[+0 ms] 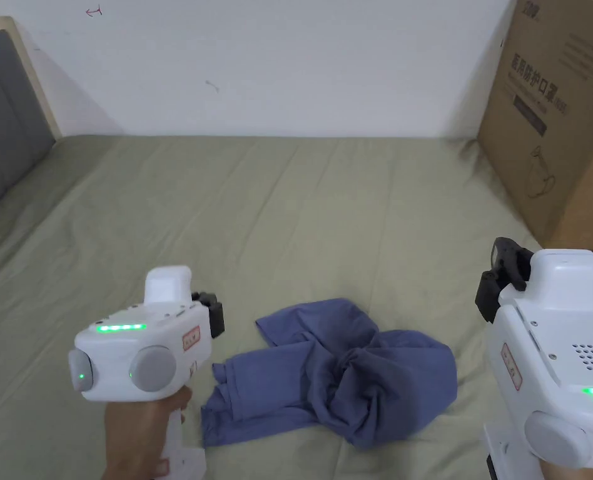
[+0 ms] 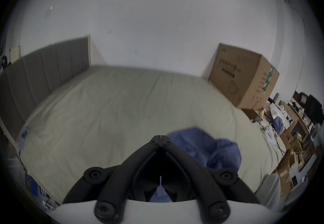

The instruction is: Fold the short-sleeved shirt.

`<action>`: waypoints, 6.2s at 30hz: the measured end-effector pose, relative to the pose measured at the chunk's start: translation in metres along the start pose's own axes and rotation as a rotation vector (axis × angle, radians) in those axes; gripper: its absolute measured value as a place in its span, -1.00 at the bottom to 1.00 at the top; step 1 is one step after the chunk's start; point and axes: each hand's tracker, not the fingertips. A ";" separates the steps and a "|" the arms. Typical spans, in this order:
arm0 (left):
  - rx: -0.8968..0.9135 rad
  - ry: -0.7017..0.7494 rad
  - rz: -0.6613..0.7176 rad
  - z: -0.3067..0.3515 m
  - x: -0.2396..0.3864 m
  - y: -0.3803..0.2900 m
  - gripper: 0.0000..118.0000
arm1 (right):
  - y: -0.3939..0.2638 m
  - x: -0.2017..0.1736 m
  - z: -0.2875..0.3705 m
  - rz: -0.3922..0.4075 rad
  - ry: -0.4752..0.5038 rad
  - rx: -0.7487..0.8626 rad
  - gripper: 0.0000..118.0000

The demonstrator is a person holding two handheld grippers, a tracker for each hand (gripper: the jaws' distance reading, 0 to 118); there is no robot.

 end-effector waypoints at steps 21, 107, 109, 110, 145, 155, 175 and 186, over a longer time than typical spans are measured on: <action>-0.425 0.084 0.049 -0.088 -0.014 -0.115 -0.01 | -0.039 0.008 -0.020 -0.001 0.001 -0.122 -1.00; 0.234 0.204 -0.026 -0.130 -0.093 0.339 -0.91 | 0.143 0.026 -0.327 -0.046 0.006 -0.121 -0.91; 0.211 0.210 -0.018 -0.146 -0.099 0.325 -0.91 | 0.126 0.023 -0.336 -0.035 0.001 -0.144 -0.91; 0.189 0.220 -0.022 -0.154 -0.101 0.317 -0.91 | 0.116 0.022 -0.339 -0.029 -0.001 -0.154 -0.91; -0.254 0.286 0.104 -0.016 -0.167 -0.068 -0.91 | -0.150 0.050 -0.043 -0.158 -0.048 -0.683 -0.91; -0.375 0.314 0.132 -0.013 -0.175 -0.118 -0.91 | -0.212 0.046 -0.028 -0.146 -0.097 -0.951 -0.91; 0.179 0.189 -0.001 0.062 -0.084 0.032 0.57 | -0.017 0.022 -0.038 -0.135 0.001 -0.292 0.73; 0.451 0.153 -0.051 0.074 -0.030 0.054 0.34 | 0.026 -0.018 -0.025 0.004 -0.008 -0.084 0.50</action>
